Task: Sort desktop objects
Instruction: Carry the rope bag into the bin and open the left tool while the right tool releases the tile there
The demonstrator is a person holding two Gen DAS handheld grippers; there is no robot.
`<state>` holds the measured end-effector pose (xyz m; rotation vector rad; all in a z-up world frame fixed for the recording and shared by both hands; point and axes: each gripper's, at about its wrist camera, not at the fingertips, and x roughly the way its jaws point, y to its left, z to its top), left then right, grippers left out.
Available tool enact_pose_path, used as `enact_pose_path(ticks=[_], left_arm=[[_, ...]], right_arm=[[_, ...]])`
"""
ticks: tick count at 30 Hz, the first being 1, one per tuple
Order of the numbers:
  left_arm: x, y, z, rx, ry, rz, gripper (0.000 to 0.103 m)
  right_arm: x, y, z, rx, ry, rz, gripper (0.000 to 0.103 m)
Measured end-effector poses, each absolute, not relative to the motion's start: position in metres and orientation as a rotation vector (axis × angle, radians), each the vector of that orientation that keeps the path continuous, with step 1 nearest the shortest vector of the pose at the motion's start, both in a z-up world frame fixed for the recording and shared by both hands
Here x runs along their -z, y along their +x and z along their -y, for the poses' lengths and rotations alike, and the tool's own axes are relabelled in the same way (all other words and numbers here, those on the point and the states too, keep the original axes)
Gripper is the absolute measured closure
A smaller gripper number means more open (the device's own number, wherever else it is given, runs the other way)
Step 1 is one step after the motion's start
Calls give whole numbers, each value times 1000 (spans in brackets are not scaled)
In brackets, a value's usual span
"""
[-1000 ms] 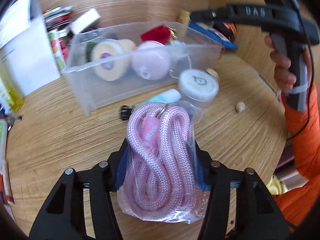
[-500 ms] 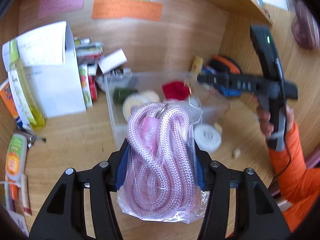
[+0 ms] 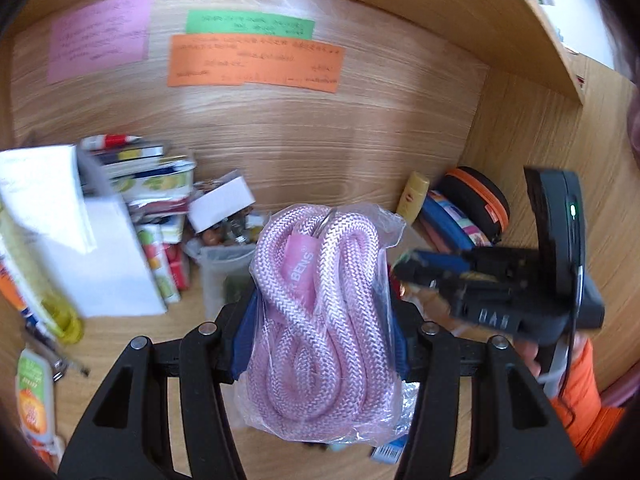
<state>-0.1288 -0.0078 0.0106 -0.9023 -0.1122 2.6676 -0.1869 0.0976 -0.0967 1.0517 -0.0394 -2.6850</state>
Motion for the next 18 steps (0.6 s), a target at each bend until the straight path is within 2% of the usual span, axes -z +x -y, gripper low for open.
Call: enact_pose_path(ticks=[9, 18], left_arm=[[13, -193, -26, -2588, -1034, 115, 49], [41, -206, -35, -2510, -1140, 139, 48]], right_arm=[[111, -197, -114, 2781, 1121, 27, 81], [120, -202, -111, 2837, 1159, -47, 81]])
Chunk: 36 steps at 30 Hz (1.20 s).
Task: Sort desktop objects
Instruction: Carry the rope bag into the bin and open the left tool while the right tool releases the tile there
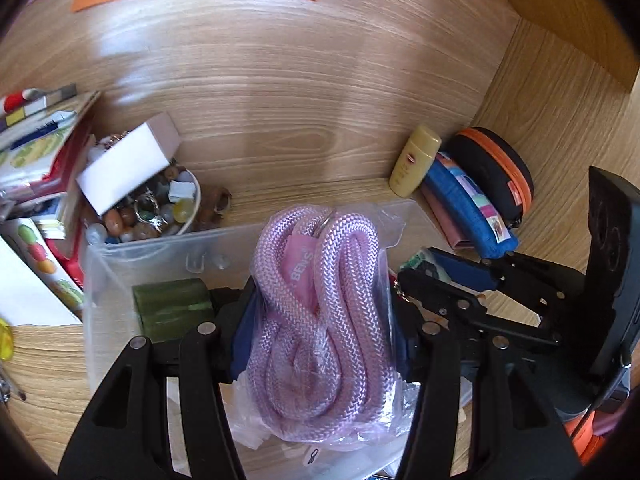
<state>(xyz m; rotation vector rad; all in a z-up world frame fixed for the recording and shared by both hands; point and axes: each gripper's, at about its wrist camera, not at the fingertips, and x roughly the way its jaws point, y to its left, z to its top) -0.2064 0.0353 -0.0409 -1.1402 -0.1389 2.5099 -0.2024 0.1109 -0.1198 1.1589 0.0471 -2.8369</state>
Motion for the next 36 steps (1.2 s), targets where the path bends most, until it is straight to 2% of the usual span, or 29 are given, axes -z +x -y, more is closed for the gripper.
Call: enact_pose_path(ticks=[7, 14, 17, 23, 26, 30, 36], left_arm=[[46, -206, -44, -2483, -1163, 132, 46], [44, -194, -55, -2512, -1133, 35, 46], [39, -191, -50, -2523, -1115, 58, 40], [33, -189, -38, -2533, -1091, 121, 36], [30, -186, -33, -2549, -1068, 138, 30], [24, -183, -26, -2569, -1042, 154, 30], [17, -180, -18, -2610, -1009, 187, 22]], right_arm=[[129, -205, -106, 2867, 1190, -114, 81], [132, -204, -102, 2897, 1186, -206, 81], [133, -205, -101, 2907, 1187, -219, 80], [132, -201, -102, 2934, 1175, -231, 71], [129, -198, -103, 2937, 1158, -207, 70], [128, -197, -103, 2967, 1140, -209, 60], [123, -197, -110, 2953, 1142, -131, 57]])
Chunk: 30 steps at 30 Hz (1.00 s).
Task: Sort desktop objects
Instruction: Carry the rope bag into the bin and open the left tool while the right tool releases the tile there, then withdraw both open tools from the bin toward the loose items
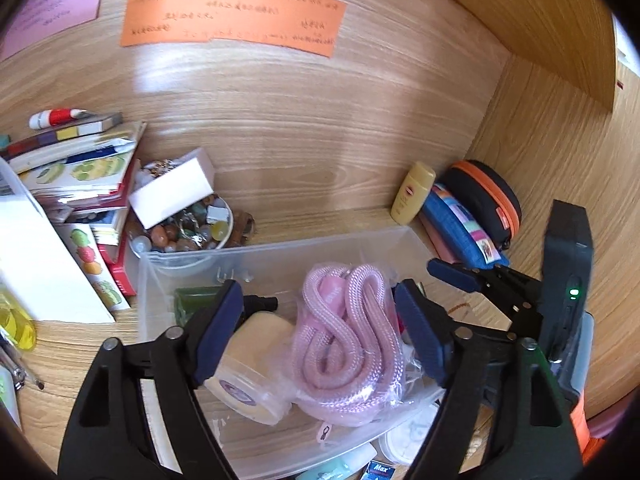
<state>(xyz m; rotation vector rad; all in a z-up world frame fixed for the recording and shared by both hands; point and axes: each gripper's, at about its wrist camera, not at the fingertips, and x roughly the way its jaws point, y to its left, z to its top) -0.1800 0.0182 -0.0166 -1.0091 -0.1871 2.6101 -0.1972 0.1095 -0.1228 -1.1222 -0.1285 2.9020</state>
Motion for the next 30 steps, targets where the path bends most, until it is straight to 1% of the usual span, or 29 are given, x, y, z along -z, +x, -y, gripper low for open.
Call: enact_pose_path(ticks=[1, 2, 3, 5, 9, 11, 13, 15, 20, 30], left_arm=[[17, -180, -17, -2614, -1011, 192, 22], [17, -179, -17, -2619, -1016, 193, 22], [16, -178, -16, -2631, -1016, 191, 22], [14, -171, -13, -2660, -1003, 181, 22], [5, -155, -9, -2723, -965, 138, 22], [1, -144, -8, -2756, -942, 99, 18], [-2, -134, -5, -2795, -915, 60, 11], [-4, -122, -3, -2824, -900, 12, 10], [2, -101, 5, -2863, -913, -84, 9], [30, -73, 18, -2858, -1035, -120, 9]], right_arm=[[119, -195, -110, -2922, -1112, 116, 57], [117, -193, -109, -2935, -1103, 108, 54], [113, -189, -108, -2957, -1081, 102, 45], [107, -184, -106, -2985, -1029, 99, 32], [98, -175, -101, -3009, -986, 143, 32], [92, -171, -101, -3020, -972, 143, 31], [84, -164, -103, -3046, -971, 116, 31], [78, -156, -105, -3063, -957, 99, 27], [74, -129, -105, -3071, -934, 131, 26], [103, -83, -111, -2993, -1034, 218, 26]])
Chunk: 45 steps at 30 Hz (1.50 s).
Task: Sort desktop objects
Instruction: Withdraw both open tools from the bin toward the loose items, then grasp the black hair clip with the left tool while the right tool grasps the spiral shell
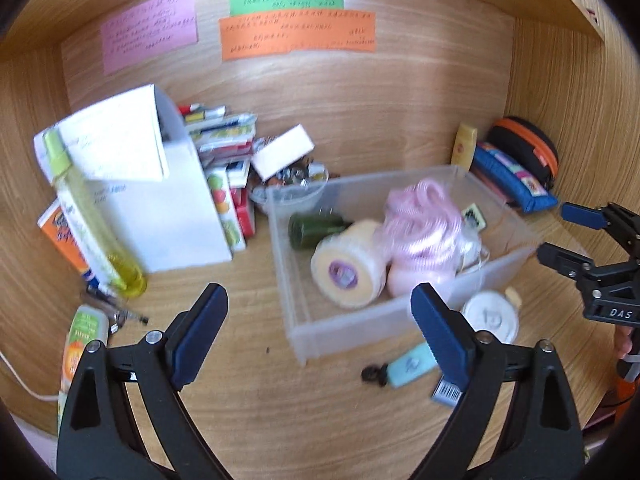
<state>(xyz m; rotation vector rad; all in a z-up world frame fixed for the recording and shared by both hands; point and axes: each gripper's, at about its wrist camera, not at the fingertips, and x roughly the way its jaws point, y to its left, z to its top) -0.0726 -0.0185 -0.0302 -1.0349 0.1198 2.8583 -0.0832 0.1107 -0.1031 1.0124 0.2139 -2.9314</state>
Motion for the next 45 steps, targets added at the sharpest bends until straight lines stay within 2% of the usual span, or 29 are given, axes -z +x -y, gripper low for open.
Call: enact_pose_path(ticks=[7, 20, 23, 25, 27, 32, 42, 45], left_arm=[[59, -58, 23, -2807, -1147, -87, 9], [99, -56, 25, -2700, -1320, -80, 9], [105, -63, 31, -2670, -1369, -20, 10], [106, -64, 33, -2659, -1372, -3, 20], [107, -66, 33, -2642, -1378, -2, 26], [111, -70, 26, -2598, -1384, -36, 28], [111, -79, 5, -2550, -1356, -174, 51], [111, -82, 0, -2549, -1347, -193, 53]], right_arm=[[122, -53, -125, 2960, 1102, -215, 26], [157, -23, -146, 2928, 1273, -76, 26], [162, -20, -141, 2895, 1275, -68, 26], [163, -20, -138, 2876, 1276, -80, 26], [164, -23, -134, 2852, 1285, -93, 26], [164, -19, -125, 2799, 1269, -115, 26], [171, -17, -120, 2745, 1311, -133, 26], [172, -15, -119, 2745, 1314, -142, 29]])
